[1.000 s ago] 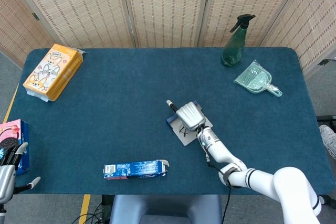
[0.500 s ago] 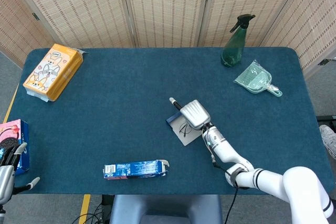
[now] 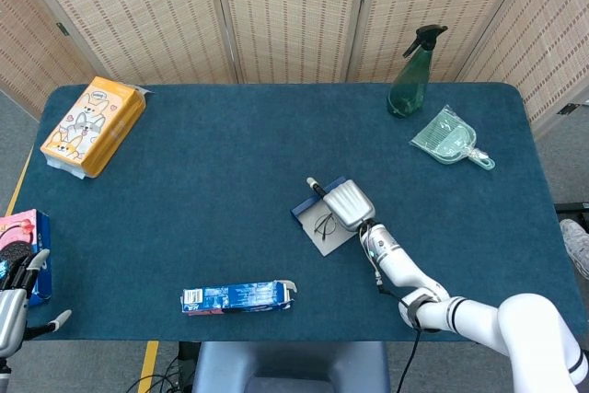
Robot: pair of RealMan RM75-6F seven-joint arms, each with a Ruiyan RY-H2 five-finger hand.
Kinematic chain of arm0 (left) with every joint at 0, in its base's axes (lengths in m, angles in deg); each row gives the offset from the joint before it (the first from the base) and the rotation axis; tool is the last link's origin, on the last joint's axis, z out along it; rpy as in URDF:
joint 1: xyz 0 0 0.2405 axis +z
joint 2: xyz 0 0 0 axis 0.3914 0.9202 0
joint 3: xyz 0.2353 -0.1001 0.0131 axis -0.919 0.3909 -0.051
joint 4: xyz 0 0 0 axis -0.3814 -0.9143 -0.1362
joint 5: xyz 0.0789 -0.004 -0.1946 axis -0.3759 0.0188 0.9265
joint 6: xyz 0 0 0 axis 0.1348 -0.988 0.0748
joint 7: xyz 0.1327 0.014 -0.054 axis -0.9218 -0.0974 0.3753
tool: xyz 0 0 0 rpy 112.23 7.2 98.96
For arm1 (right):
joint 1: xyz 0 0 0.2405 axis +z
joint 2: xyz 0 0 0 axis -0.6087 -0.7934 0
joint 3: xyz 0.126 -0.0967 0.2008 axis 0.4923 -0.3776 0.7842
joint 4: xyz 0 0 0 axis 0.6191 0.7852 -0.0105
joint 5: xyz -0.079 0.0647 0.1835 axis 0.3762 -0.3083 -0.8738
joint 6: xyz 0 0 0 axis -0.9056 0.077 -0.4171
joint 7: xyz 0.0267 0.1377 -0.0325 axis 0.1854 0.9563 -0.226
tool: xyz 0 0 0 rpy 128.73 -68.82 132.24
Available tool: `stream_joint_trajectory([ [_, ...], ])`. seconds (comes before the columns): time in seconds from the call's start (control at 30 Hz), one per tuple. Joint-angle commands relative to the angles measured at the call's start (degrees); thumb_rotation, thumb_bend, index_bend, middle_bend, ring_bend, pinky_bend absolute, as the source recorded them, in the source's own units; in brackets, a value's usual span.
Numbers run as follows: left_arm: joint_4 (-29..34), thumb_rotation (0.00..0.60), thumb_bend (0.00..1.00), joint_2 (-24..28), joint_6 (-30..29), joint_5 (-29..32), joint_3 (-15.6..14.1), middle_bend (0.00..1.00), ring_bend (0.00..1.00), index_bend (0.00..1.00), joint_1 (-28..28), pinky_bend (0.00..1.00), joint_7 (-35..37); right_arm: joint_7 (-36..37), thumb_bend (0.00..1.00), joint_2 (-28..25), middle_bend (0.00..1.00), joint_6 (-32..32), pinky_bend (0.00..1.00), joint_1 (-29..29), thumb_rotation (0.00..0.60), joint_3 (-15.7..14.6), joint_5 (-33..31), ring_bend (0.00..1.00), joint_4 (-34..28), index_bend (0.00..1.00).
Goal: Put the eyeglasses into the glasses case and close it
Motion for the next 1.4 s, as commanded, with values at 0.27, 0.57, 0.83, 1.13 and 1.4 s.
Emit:
stream_joint_trajectory([
  [0.27, -0.2, 0.6, 0.16, 0.3, -0.4, 0.3, 0.0, 0.14, 0.11, 0.09, 0.4, 0.28, 0.3, -1.3, 0.27, 5.2, 0.98, 2.4, 1.0, 3.4, 0.6, 2.3, -1.7, 1.0, 6.2, 0.04],
  [0.57, -0.6, 0.6, 0.16, 0.4, -0.8, 0.9, 0.1, 0.14, 0.11, 0.09, 0.9, 0.28, 0.8, -1.1, 0.27, 7.9, 0.98, 3.7, 1.0, 5.7, 0.6, 4.0, -2.6, 1.0, 10.4, 0.04],
  [0.83, -0.8, 0.6, 0.16, 0.4, -0.8, 0.8, 0.1, 0.14, 0.11, 0.09, 1.0, 0.28, 1.0, -1.4, 0.27, 9.5, 0.98, 4.1, 1.0, 6.3, 0.6, 4.6, -3.5, 1.0, 13.4, 0.04],
  [1.13, -1.3, 0.6, 0.16, 0.1, -0.3, 1.0, 0.2, 0.14, 0.11, 0.09, 0.9, 0.28, 1.3, -2.4, 0.27, 3.8, 0.98, 0.7, 1.0, 4.0, 0.6, 3.6, -2.2, 1.0, 5.9, 0.04],
  [1.4, -0.9, 0.6, 0.16, 0.1, -0.3, 0.5, 0.2, 0.14, 0.11, 0.09, 0.6, 0.28, 0.9, -4.5, 0.27, 2.8, 0.98, 1.6, 1.0, 3.6, 0.6, 2.6, -3.1, 1.0, 2.2, 0.04],
])
